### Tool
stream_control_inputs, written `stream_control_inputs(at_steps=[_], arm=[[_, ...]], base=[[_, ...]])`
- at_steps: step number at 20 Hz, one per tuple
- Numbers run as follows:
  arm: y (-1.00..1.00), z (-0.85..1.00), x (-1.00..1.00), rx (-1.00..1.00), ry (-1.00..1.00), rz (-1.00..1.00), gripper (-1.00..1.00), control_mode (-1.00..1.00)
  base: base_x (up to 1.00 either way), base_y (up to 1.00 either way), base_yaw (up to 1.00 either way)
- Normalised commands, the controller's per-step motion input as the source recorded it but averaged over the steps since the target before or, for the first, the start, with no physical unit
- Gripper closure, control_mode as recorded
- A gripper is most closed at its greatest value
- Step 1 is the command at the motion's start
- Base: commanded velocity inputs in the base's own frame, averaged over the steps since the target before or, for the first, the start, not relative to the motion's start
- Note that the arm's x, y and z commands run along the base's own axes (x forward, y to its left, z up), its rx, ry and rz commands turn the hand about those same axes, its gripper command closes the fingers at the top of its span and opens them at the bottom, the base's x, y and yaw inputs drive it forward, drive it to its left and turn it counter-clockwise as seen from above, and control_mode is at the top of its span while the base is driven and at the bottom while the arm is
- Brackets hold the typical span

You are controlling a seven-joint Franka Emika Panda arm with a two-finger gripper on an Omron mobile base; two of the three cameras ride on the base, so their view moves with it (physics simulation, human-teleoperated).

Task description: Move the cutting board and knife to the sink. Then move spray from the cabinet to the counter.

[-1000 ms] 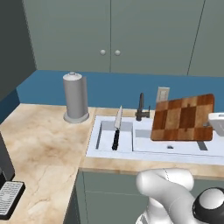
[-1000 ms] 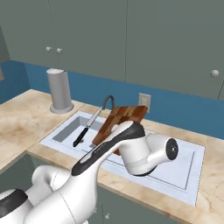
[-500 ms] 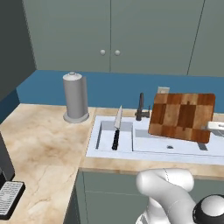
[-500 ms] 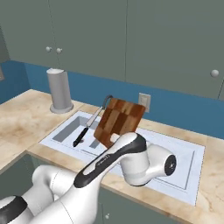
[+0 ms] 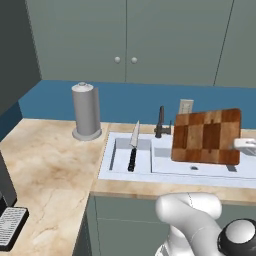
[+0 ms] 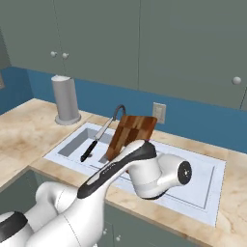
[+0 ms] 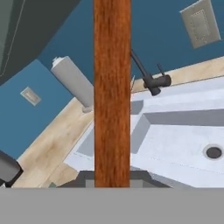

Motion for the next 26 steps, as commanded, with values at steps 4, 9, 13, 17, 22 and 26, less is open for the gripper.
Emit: stream_control_inputs(at_steps=[4,9,13,17,22,26], arm=[[0.00,0.00,0.00,-0.09,0.09,0.00,1.00,-1.00],[-0.02,-0.13,0.05,-0.04,-0.06,0.01,1.00,-1.00],[0.00,-0.18,0.05,-0.02,-0.22,0.06,1.00,-1.00],[0.00,-0.13,0.04,-0.02,-0.18,0.06,1.00,-1.00],[0.00,0.00,0.04,-0.02,-0.05,0.04,1.00,-1.00],[0.00,0.00,0.04,-0.02,0.00,0.02,1.00,-1.00]], base=[[0.00,0.00,0.00],[0.00,0.00,0.00],[0.00,0.00,0.00],[0.00,0.00,0.00],[0.00,0.00,0.00],[0.00,0.00,0.00]])
